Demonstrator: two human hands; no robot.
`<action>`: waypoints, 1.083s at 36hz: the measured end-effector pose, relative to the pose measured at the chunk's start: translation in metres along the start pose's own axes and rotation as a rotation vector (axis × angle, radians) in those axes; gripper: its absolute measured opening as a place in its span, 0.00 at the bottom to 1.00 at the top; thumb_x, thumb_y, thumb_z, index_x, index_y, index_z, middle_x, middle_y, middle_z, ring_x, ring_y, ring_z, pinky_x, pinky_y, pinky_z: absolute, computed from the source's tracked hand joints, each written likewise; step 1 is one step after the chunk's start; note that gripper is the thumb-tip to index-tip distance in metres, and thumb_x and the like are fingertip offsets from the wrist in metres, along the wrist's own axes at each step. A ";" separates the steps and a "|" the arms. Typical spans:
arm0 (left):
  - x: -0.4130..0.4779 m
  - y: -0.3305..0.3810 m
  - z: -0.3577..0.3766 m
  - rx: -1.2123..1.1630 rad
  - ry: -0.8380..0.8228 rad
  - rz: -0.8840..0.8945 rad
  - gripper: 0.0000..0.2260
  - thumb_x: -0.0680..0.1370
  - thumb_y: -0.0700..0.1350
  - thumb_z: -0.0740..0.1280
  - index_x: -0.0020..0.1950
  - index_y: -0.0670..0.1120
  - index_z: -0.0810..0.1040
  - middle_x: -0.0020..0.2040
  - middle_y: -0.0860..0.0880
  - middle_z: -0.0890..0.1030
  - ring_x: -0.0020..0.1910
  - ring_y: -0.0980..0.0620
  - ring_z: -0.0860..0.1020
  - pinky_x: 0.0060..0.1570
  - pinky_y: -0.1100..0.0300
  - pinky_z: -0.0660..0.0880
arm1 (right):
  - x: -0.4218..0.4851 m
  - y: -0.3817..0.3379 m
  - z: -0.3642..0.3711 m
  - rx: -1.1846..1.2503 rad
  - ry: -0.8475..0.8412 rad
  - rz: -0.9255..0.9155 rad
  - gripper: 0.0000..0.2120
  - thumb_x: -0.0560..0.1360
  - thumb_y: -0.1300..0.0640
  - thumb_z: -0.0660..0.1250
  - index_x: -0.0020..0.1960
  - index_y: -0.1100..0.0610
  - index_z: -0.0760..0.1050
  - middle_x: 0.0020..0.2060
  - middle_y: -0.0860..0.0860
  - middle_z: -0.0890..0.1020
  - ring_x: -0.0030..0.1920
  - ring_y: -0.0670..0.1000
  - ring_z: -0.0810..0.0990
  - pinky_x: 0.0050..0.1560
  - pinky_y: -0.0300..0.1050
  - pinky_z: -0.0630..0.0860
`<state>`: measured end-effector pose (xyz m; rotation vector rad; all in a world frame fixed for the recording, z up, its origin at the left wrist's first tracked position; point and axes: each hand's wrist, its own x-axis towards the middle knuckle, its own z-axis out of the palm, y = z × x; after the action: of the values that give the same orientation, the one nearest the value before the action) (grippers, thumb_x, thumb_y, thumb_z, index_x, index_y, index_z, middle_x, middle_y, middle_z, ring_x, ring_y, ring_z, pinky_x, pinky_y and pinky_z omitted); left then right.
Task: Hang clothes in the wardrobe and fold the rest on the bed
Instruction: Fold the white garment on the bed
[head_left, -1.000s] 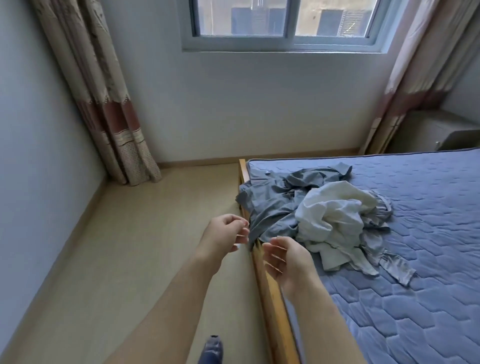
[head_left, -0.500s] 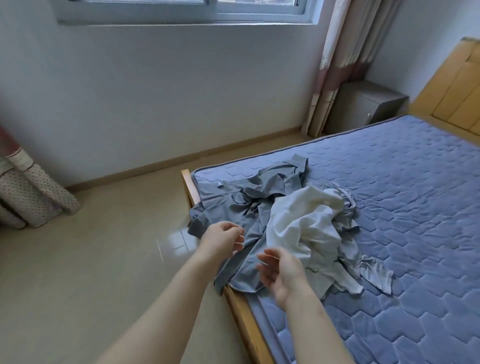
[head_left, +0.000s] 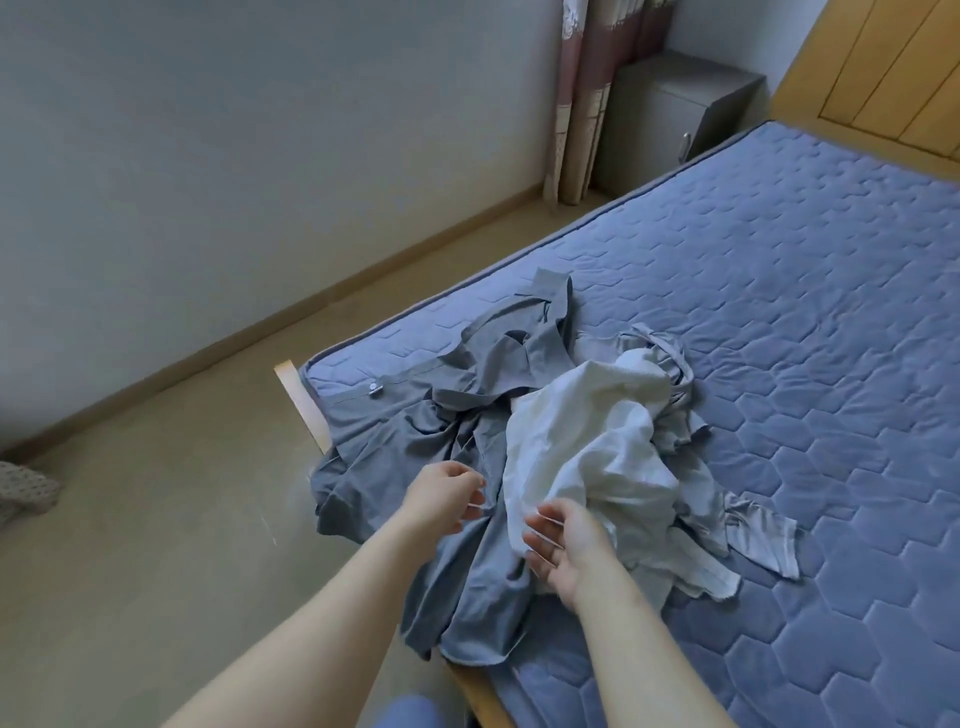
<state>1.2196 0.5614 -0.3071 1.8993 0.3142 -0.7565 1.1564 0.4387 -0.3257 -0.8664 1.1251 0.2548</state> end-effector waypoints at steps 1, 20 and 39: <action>0.010 0.001 0.002 0.002 -0.009 -0.010 0.07 0.78 0.42 0.61 0.42 0.46 0.76 0.37 0.49 0.78 0.33 0.53 0.76 0.35 0.62 0.70 | 0.006 -0.002 -0.001 0.011 0.024 0.013 0.08 0.77 0.60 0.59 0.40 0.58 0.72 0.36 0.52 0.77 0.33 0.50 0.73 0.34 0.41 0.69; 0.162 -0.007 0.056 0.357 -0.291 -0.204 0.04 0.76 0.39 0.59 0.41 0.44 0.69 0.36 0.45 0.70 0.33 0.48 0.68 0.32 0.59 0.64 | 0.095 -0.010 0.006 0.271 0.374 0.091 0.07 0.75 0.64 0.58 0.39 0.58 0.71 0.33 0.52 0.75 0.29 0.49 0.70 0.29 0.39 0.64; 0.169 0.036 0.129 0.155 -0.276 -0.244 0.06 0.74 0.36 0.56 0.37 0.43 0.65 0.35 0.44 0.67 0.33 0.47 0.67 0.34 0.57 0.66 | 0.068 0.000 -0.026 0.221 0.459 -0.151 0.13 0.73 0.63 0.69 0.56 0.55 0.73 0.42 0.48 0.78 0.38 0.46 0.76 0.37 0.37 0.71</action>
<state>1.3219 0.4107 -0.4237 1.8900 0.3243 -1.2241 1.1687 0.4046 -0.3885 -0.8274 1.4719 -0.2027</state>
